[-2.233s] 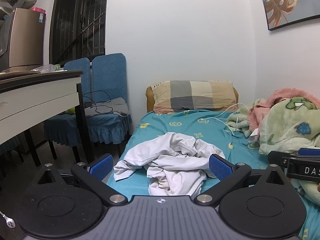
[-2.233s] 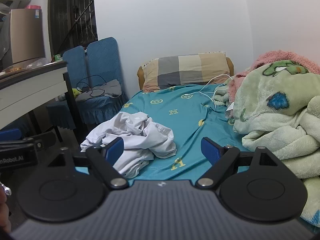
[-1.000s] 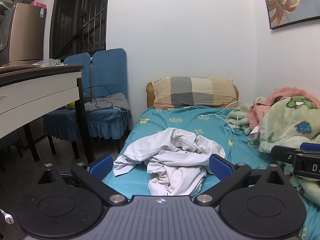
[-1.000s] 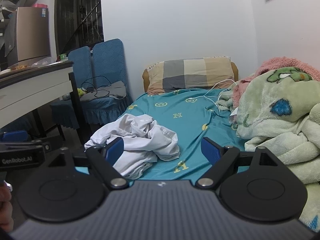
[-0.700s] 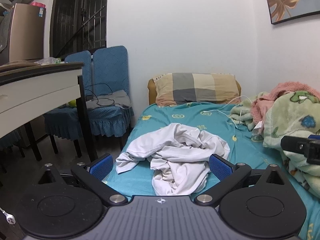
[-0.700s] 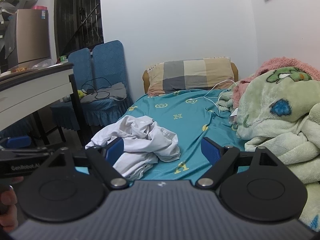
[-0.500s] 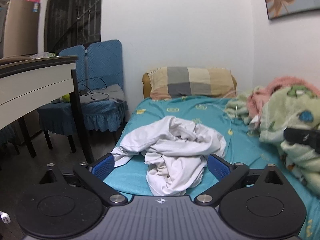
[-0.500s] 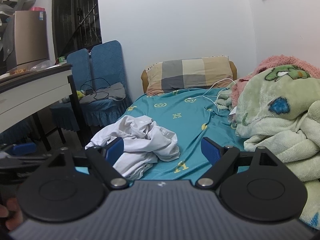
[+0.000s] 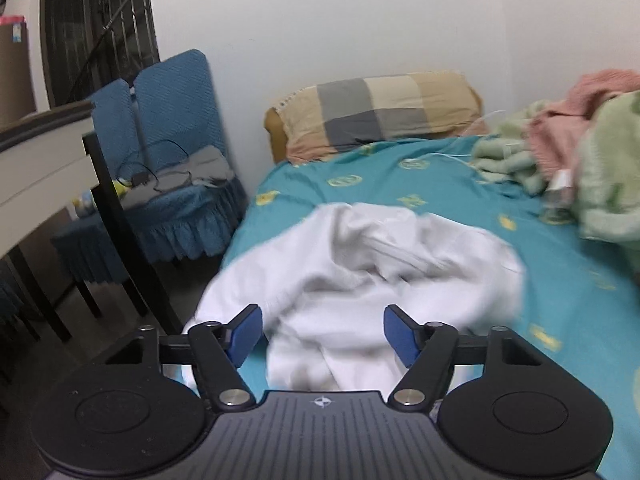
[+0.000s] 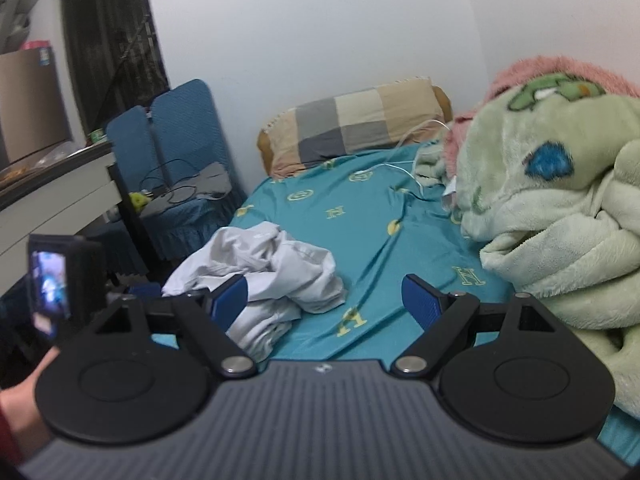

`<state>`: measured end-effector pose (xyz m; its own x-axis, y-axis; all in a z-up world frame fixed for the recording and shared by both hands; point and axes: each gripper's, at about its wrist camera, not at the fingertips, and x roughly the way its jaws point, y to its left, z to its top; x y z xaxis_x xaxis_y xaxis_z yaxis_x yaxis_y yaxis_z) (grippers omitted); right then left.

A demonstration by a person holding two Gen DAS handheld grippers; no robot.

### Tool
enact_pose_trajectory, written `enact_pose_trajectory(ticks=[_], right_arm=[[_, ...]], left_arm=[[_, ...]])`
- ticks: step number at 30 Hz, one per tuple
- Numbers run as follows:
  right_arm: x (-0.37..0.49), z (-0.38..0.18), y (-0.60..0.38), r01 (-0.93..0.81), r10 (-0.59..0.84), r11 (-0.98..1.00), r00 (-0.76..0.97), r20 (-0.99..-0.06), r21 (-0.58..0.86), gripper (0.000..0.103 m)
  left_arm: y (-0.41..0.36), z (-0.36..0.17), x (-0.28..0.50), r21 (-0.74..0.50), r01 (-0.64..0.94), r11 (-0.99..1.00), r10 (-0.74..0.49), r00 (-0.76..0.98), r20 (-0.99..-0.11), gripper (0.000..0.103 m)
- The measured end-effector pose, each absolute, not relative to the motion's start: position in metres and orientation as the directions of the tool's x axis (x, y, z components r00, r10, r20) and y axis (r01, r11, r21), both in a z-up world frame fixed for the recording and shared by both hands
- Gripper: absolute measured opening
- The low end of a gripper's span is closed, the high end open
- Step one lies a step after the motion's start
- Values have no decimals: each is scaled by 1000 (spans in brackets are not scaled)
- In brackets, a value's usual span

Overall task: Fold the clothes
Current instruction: 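Grasp the T-shirt fabric with the left gripper and lift it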

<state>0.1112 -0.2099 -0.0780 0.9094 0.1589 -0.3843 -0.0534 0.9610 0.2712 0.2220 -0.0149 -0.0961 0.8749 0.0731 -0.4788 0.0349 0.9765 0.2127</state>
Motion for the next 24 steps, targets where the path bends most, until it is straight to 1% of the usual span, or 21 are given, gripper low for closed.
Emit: enact_pose_trajectory(ticks=[1, 4, 6, 7, 8, 9, 10, 12, 15, 19, 24], right_arm=[[118, -81, -212, -48, 155, 961, 909, -387, 274, 86], [139, -90, -215, -44, 150, 965, 904, -401, 260, 86], [148, -96, -219, -39, 148, 964, 899, -413, 262, 86], [152, -100, -220, -36, 148, 964, 895, -421, 264, 86], [155, -103, -222, -31, 149, 963, 890, -431, 267, 86], [159, -107, -223, -27, 149, 962, 885, -440, 270, 86], [161, -110, -223, -24, 149, 962, 881, -449, 272, 85], [164, -114, -223, -24, 152, 961, 875, -459, 274, 85], [161, -113, -219, -40, 157, 965, 881, -446, 260, 85], [152, -106, -220, -64, 172, 962, 897, -407, 265, 85], [136, -94, -223, -111, 205, 954, 917, -341, 277, 85]], left_arm=[[-13, -99, 236, 213, 25, 977, 81, 877, -474, 63], [-16, -108, 267, 243, 64, 968, 67, 866, -495, 63], [-20, -114, 285, 270, 101, 957, 55, 856, -515, 58], [-22, -116, 294, 284, 119, 951, 50, 850, -524, 51], [-24, -119, 303, 297, 138, 945, 44, 844, -534, 38], [-26, -121, 311, 308, 153, 939, 40, 840, -541, 30], [-26, -116, 311, 314, 155, 937, 39, 845, -533, 14], [-24, -100, 305, 315, 129, 940, 41, 875, -482, 11], [-17, -62, 278, 253, 117, 960, -3, 912, -409, 9], [-10, -1, 227, 154, 153, 976, -94, 938, -335, 8], [-7, 73, 147, 4, 242, 970, -235, 945, -226, 8]])
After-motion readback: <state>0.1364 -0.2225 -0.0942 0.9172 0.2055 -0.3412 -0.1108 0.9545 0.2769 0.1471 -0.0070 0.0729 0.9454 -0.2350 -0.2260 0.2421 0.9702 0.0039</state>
